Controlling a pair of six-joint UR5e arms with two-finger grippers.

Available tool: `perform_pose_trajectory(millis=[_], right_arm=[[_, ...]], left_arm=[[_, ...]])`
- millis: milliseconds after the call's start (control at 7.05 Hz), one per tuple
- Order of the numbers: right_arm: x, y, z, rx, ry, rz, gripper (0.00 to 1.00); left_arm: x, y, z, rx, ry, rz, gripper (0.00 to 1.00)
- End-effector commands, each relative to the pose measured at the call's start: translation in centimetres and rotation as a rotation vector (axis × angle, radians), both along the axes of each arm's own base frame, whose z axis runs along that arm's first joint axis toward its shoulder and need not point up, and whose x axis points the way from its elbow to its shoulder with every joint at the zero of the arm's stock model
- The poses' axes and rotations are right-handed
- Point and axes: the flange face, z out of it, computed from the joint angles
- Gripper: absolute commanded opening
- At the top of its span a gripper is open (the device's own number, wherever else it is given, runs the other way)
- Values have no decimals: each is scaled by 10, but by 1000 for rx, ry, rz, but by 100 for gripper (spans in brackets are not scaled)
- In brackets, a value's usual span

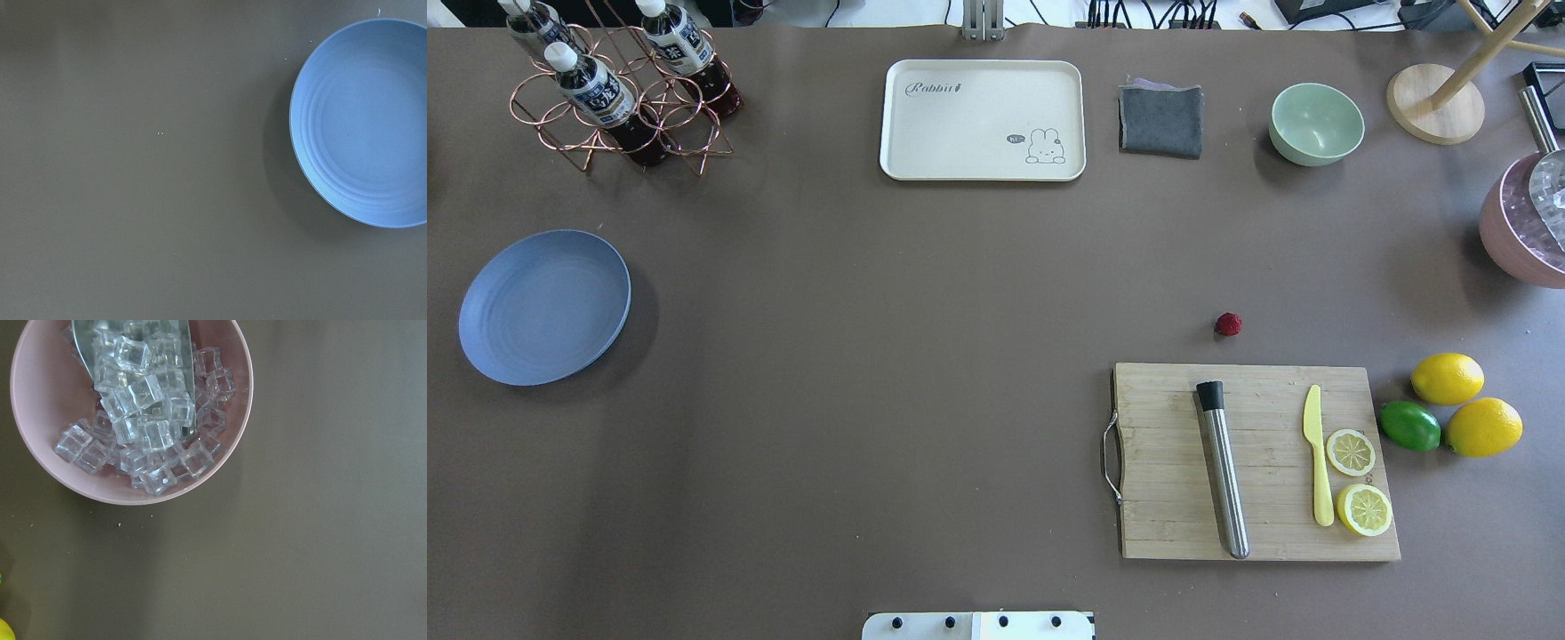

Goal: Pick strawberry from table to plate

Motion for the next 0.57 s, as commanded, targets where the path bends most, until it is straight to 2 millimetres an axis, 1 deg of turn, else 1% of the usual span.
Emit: perform_pose_trajectory(millis=[0,142,284,425], right_arm=[[0,0,0,-4,1,3,100],[0,0,0,-4,1,3,100],[0,1,2,-7,-1,3,100],[0,0,1,-5,-1,3,100]], left_arm=[[1,-1,-3,13,2,5,96],[0,1,0,32,2,5,89],[1,-1,13,22,-3,7,97],[5,-16,15,23,-4,6,98]])
